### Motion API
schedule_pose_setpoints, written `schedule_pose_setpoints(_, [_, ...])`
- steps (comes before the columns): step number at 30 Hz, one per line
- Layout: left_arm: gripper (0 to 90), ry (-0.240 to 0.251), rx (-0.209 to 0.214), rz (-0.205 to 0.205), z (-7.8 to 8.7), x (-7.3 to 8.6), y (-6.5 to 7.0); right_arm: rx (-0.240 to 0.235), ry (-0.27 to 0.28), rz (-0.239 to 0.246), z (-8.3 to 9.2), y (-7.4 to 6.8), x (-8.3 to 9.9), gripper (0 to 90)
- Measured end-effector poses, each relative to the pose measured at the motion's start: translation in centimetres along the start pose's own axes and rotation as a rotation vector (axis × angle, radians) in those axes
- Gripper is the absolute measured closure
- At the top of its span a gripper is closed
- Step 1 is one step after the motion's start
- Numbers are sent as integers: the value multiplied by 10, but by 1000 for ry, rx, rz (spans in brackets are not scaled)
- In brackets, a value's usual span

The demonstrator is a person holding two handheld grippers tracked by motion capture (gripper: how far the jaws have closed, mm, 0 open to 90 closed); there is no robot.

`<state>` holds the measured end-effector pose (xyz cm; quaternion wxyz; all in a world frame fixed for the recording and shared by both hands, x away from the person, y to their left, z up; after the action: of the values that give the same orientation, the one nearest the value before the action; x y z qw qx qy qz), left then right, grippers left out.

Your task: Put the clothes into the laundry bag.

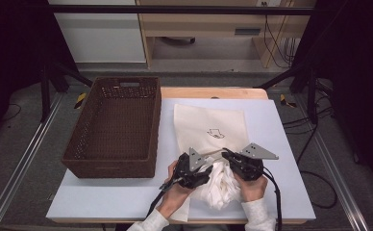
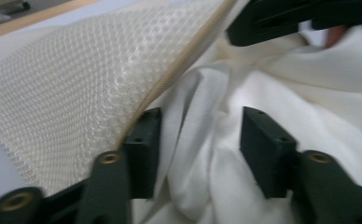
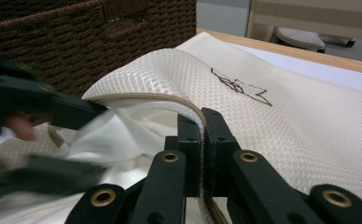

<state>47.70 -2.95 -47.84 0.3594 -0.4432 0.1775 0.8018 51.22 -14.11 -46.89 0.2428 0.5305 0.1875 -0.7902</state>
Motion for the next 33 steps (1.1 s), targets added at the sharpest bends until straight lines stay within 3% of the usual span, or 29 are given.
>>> schedule_pose_setpoints(3, [289,-1,11,-12,10,1,7,3,-4,0,-1,0,1,873])
schedule_pose_setpoints(5, [242,-37,40,-21,15,11,20,5,-7,6,-2,-1,2,872])
schedule_pose_setpoints(9, [169,-80,55,-30,3,26,28,3,-9,2,-3,-1,2,873])
schedule_pose_setpoints(10, [155,-100,66,-5,-10,34,28,2,-12,3,-4,-1,3,873])
schedule_pose_setpoints(12, [212,-107,85,8,-19,37,27,0,-20,9,-6,-3,4,873])
schedule_pose_setpoints(14, [360,-103,84,15,-23,37,26,-2,-27,6,-7,-3,5,873])
schedule_pose_setpoints(19, [685,-81,58,-12,-17,33,25,-4,-26,4,-7,-3,5,874])
schedule_pose_setpoints(20, [721,-61,58,-18,-11,25,27,-6,-20,2,-6,-3,4,874])
schedule_pose_setpoints(24, [744,-33,30,-32,-5,8,26,-5,0,1,-1,-3,-2,875])
schedule_pose_setpoints(29, [732,-45,9,-23,-12,-1,18,1,35,-4,9,-2,-10,874])
schedule_pose_setpoints(30, [725,-64,-23,-32,-20,0,10,2,38,-5,10,-1,-12,875])
schedule_pose_setpoints(32, [696,-70,-46,-42,-25,2,5,0,45,-3,14,-2,-14,875])
schedule_pose_setpoints(33, [677,-78,-97,-25,-36,7,-9,-2,51,-3,16,-2,-16,875])
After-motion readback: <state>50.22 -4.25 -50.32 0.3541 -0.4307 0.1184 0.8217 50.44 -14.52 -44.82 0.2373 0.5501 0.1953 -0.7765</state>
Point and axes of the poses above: each handheld gripper's, and its own axes: z roughly backward along the jaws, x roughly out of its underside, y roughly to its right, the point moved 9 cm from there along -z, roughly forward along the jaws, and after that the axes turned 1 degree about x, right-handed, at the moved point
